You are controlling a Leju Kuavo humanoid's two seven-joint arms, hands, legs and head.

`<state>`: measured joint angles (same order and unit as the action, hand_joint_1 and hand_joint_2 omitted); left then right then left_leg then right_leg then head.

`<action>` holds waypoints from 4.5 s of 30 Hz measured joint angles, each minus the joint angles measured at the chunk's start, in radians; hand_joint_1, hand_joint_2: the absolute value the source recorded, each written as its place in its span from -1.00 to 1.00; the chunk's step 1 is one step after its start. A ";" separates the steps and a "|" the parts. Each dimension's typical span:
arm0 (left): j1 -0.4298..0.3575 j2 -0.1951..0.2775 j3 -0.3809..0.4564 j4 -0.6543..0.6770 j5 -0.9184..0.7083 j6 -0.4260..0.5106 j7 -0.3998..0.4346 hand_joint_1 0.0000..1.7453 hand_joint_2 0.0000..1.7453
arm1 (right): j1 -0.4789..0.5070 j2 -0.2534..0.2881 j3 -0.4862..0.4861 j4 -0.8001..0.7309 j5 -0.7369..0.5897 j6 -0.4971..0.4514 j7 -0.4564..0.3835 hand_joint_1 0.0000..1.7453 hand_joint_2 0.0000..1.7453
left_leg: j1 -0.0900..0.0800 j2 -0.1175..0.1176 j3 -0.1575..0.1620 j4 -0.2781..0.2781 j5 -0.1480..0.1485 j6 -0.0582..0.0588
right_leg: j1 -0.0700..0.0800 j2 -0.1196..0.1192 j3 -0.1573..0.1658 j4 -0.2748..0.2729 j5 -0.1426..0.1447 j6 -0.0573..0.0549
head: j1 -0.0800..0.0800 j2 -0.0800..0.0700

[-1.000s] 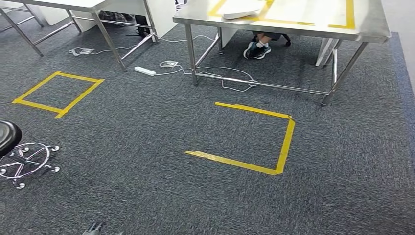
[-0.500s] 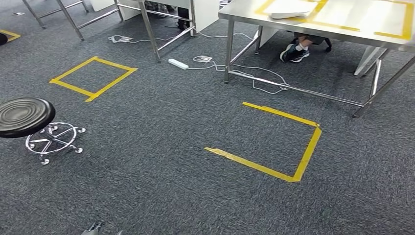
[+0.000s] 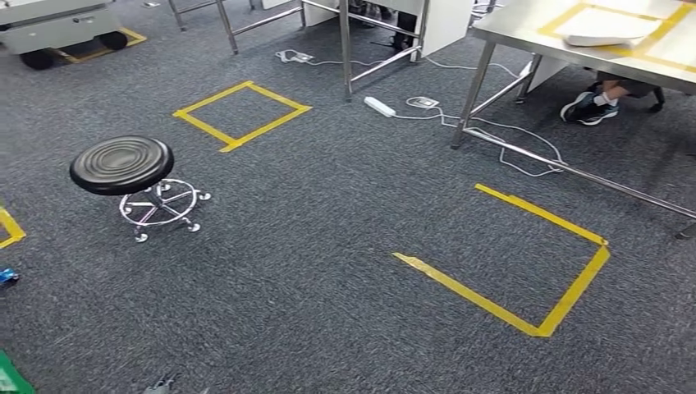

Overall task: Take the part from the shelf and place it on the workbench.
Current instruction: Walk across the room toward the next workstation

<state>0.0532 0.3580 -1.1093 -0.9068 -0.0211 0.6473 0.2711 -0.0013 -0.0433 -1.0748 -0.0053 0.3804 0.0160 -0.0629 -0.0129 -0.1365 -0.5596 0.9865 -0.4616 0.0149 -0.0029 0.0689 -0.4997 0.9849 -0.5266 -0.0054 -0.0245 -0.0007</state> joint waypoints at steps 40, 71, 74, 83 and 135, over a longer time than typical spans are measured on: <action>-0.013 -0.008 -0.043 0.038 0.075 0.000 -0.021 -1.00 -1.00 | 0.002 0.000 0.085 -0.001 -0.050 -0.027 0.001 -1.00 -1.00 | 0.025 0.141 -0.094 0.212 -0.080 -0.049 | -0.006 -0.135 -0.004 0.008 -0.004 -0.007 | -0.008 0.000; -0.030 -0.008 -0.083 0.054 0.108 0.000 -0.032 -1.00 -1.00 | 0.002 -0.001 0.144 -0.001 -0.073 -0.024 0.000 -1.00 -1.00 | 0.024 0.150 -0.069 0.180 -0.069 -0.054 | -0.006 -0.142 -0.019 0.018 -0.001 -0.007 | -0.013 0.000; -0.034 -0.008 -0.084 0.054 0.107 0.000 -0.032 -1.00 -1.00 | 0.001 -0.001 0.144 -0.001 -0.073 -0.023 0.000 -1.00 -1.00 | 0.012 0.206 0.007 0.031 -0.019 -0.035 | 0.000 -0.175 -0.008 0.020 -0.013 0.007 | -0.012 0.000; -0.040 -0.009 -0.085 0.060 0.116 -0.001 -0.038 -1.00 -1.00 | -0.004 -0.003 0.164 -0.001 -0.053 -0.026 0.000 -1.00 -1.00 | 0.014 0.109 0.014 0.007 -0.012 0.006 | -0.008 -0.071 -0.143 0.297 -0.141 0.038 | -0.003 0.000; -0.052 -0.055 -0.097 0.136 0.232 -0.017 -0.120 -1.00 -1.00 | -0.001 -0.011 0.377 -0.002 0.052 -0.119 -0.007 -1.00 -1.00 | -0.001 0.203 -0.018 0.055 0.001 -0.008 | 0.001 -0.160 0.000 0.023 -0.028 0.000 | -0.017 0.000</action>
<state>0.0012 0.3035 -1.2058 -0.7703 0.2109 0.6301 0.1514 -0.0024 -0.0542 -0.6978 -0.0069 0.4321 -0.1031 -0.0698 -0.0139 0.0666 -0.5776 1.0411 -0.4609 0.0072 -0.0019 -0.0909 -0.5001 1.0083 -0.5542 -0.0059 -0.0416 -0.0008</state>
